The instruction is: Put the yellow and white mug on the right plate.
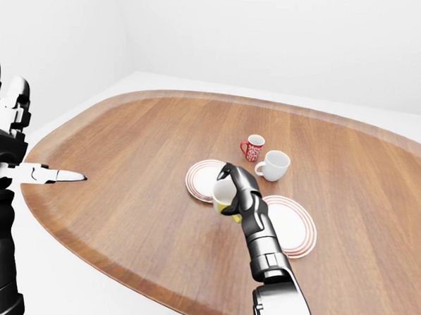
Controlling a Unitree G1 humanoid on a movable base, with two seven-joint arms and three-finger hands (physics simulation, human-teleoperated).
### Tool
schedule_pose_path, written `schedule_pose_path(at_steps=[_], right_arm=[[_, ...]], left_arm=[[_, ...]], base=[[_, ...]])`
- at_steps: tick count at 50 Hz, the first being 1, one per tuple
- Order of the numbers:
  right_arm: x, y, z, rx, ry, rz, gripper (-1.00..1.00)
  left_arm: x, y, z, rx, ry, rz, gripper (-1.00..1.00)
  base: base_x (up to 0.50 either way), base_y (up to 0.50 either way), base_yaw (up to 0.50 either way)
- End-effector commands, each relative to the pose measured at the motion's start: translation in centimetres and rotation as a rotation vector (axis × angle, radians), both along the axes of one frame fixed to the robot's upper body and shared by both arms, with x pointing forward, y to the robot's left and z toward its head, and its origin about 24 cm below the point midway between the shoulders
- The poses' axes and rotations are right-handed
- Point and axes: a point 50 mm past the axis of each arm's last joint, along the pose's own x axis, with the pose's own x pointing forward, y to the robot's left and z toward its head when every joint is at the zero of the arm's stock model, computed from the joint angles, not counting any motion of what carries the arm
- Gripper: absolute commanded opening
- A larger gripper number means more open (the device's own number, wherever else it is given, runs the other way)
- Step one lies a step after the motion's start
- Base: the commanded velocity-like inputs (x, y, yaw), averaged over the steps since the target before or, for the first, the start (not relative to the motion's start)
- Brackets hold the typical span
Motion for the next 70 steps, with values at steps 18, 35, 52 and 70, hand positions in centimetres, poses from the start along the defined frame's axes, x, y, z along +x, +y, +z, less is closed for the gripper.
schedule_pose_path(at_steps=[18,35,52,70], right_arm=[[0.8,-7.5,-0.3,-0.040,0.045,-0.217,-1.00],[0.7,-10.7,0.1,-0.035,0.049,-0.299,-1.00],[-0.1,-13.3,0.1,-0.006,0.054,-0.370,-1.00],[-1.5,-14.9,-1.3,0.018,0.066,-0.463,-1.00]], left_arm=[[0.2,0.0,-0.5,-0.001,0.024,0.003,1.00],[0.4,-0.1,-0.8,-0.001,0.039,0.000,1.00],[0.5,-0.2,-1.2,-0.001,0.056,0.001,1.00],[0.4,-0.2,-1.3,0.005,0.059,0.002,1.00]], base=[[0.00,0.00,0.00],[0.00,0.00,0.00],[0.00,0.00,0.00],[0.00,0.00,0.00]])
